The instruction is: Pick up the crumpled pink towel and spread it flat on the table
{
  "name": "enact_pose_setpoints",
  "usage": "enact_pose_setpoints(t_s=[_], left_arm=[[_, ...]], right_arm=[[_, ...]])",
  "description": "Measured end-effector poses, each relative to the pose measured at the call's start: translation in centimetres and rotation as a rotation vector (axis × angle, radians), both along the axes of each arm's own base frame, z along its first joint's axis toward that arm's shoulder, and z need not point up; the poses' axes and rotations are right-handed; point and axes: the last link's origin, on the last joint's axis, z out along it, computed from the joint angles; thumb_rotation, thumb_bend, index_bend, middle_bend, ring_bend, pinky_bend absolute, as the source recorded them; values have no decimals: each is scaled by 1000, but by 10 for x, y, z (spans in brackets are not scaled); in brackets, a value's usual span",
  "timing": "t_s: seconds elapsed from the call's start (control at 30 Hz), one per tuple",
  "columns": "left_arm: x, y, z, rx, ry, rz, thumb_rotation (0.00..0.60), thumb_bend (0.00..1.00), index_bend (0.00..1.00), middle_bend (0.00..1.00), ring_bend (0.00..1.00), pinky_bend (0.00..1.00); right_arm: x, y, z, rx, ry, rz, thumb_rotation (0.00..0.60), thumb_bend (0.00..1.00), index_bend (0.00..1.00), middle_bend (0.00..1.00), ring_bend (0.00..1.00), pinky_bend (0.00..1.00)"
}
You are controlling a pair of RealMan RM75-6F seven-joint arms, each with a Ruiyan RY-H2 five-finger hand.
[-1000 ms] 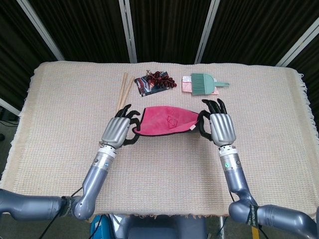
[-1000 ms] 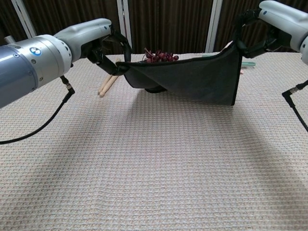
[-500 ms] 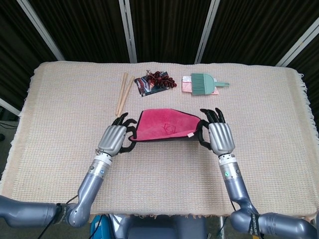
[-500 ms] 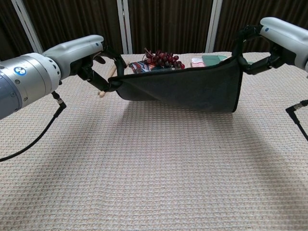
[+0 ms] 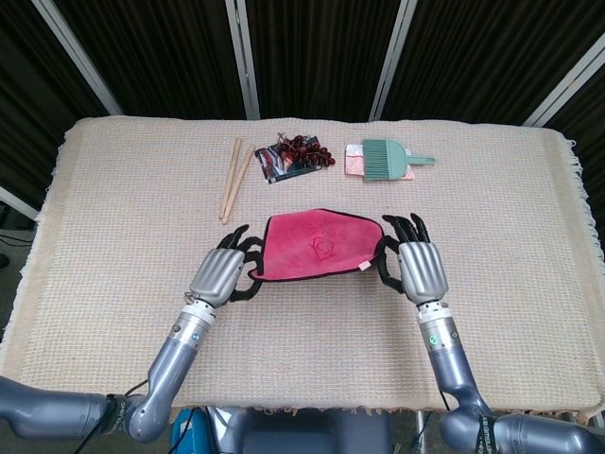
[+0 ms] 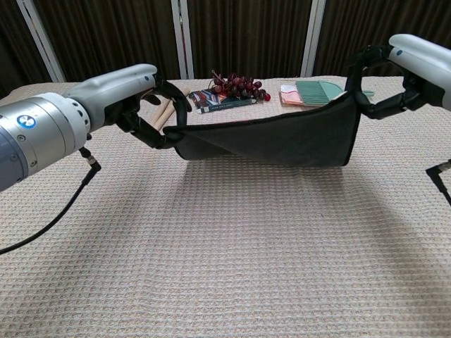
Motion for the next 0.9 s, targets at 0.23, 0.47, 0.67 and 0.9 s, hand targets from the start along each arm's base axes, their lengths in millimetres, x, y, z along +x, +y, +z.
enact_pose_setpoints(t_s=[0.23,0.47,0.67,0.9], left_arm=[[-1,-9,-3,-11,-4,-5,600,523,629,215,7,123],[-9,-18,-5,-20,-3,-1,600,523,630,215,7,123],[-16,-27,-7,-34,-7,6,600,523,631,215,7,123],[-22,-36,-9,-49,-9,6,600,523,633,215,7,123]], right_arm=[[-4,10,1,5,4,-3,600,561,539,183,138,16],[-11,22,-2,20,8,-11,600,561,539,182,138,16],[-16,32,-6,31,12,-12,600,561,539,183,138,16],[-19,40,-7,34,16,-9,600,562,539,182,137,16]])
